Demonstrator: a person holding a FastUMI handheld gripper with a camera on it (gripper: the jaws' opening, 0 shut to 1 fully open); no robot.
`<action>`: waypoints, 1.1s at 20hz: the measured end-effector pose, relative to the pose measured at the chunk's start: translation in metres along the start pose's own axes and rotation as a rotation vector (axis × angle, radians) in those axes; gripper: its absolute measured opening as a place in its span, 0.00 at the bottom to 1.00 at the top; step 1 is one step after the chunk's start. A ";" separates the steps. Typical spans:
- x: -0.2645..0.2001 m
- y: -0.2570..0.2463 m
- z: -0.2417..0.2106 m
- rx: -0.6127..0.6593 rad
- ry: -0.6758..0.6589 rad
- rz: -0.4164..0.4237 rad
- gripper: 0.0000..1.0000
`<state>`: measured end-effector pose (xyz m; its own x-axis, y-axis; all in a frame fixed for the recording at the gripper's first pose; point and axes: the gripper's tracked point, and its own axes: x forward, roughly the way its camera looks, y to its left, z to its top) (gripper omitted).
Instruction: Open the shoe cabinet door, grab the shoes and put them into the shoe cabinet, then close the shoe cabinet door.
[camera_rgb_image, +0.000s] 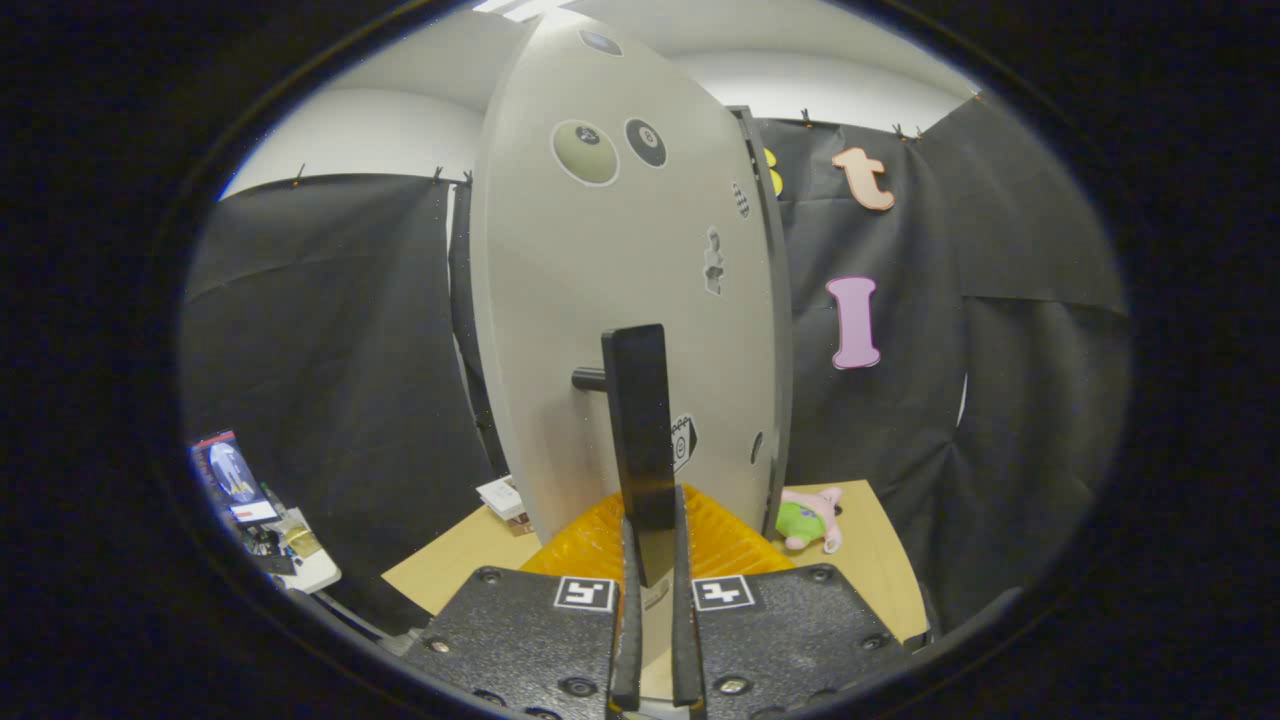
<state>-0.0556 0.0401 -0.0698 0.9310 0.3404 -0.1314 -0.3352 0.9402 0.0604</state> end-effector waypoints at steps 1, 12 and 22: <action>-0.003 -0.005 0.000 -0.005 -0.001 -0.007 0.14; -0.017 -0.068 -0.002 0.009 -0.023 -0.163 0.05; -0.032 -0.090 -0.010 0.053 -0.033 -0.156 0.05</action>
<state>-0.0566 -0.0552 -0.0811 0.9757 0.1888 -0.1109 -0.1788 0.9794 0.0943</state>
